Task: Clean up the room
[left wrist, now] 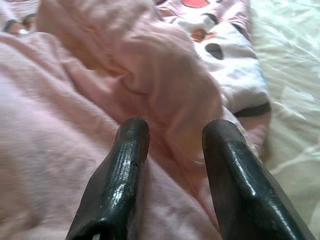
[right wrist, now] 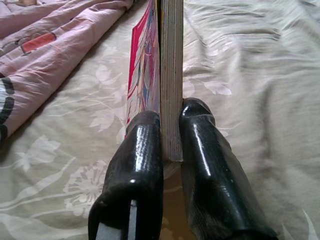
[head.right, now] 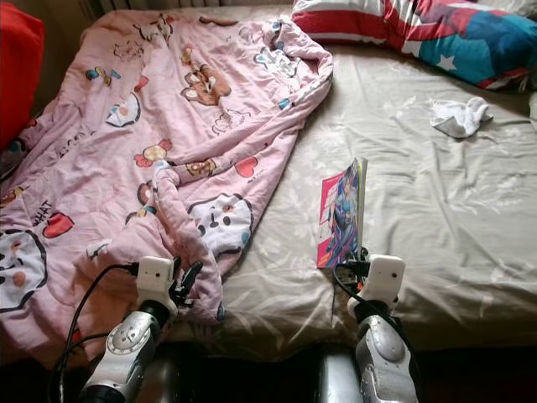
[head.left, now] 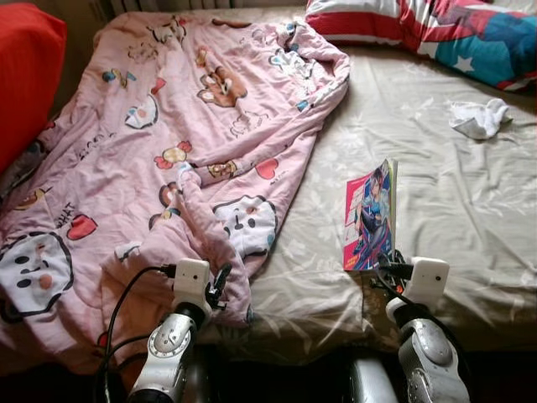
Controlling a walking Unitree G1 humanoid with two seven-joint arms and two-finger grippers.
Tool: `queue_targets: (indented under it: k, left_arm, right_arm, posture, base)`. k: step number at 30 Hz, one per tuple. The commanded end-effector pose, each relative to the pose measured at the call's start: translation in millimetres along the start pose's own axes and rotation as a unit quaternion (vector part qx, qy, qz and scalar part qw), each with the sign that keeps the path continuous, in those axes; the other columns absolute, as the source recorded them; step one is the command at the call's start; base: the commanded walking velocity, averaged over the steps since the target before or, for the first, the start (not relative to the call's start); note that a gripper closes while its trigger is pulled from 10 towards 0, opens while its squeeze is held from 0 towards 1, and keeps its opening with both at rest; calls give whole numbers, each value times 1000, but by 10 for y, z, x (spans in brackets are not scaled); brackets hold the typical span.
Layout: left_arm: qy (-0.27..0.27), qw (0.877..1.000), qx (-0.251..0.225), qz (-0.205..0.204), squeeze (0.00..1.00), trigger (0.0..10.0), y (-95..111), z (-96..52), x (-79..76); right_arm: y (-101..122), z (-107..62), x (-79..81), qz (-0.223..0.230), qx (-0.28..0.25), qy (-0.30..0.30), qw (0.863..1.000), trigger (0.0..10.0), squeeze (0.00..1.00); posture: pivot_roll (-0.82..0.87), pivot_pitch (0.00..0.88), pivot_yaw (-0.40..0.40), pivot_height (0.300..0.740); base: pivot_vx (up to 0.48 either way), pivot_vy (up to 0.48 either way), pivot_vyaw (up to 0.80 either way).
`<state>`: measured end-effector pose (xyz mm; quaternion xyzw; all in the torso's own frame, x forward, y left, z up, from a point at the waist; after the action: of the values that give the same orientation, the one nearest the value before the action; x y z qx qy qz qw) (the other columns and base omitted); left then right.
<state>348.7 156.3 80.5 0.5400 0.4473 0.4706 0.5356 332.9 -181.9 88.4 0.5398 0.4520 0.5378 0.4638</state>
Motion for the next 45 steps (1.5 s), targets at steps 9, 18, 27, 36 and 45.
queue_targets:
  k: [9,18,27,36,45]
  left_arm:
    - [25,999,5,-20,0,10000,-37,15,82]
    - [26,999,11,-27,0,10000,-61,33,72]
    - [23,999,11,-25,0,10000,-39,75,81]
    - [25,999,7,-27,0,10000,-15,96,84]
    - [38,999,-3,-28,0,10000,48,129,143]
  right_arm:
    - [22,42,-36,-1,-14,8,1000,10000,0]
    - [-31,60,-75,-5,-5,2,1000,10000,0]
    - [-69,106,-94,-8,2,-7,1000,10000,0]
    - [-90,132,-105,-5,7,-9,1000,10000,0]
    - [-83,183,-91,-7,9,-6,1000,10000,0]
  posture:
    - [-106,114,4,670]
    - [-119,66,11,714]
    - [-119,22,18,714]
    - [-104,30,6,714]
    - [-83,33,-7,714]
  base:
    - [0,0,0]
    - [0,0,0]
    - [0,0,0]
    - [0,0,0]
    - [0,0,0]
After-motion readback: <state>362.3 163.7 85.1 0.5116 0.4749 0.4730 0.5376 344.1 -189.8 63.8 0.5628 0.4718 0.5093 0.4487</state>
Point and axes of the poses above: a point about 5 cm out from each wrist's last joint towards the gripper, its own z axis pointing out of the wrist towards the gripper, its own y axis along the axis of the wrist's last joint, x = y × z, the point moved 2 cm from there along z, pointing out of the wrist towards the gripper, and after that the axes turned 1 degree about z, right-handed, at the moved point
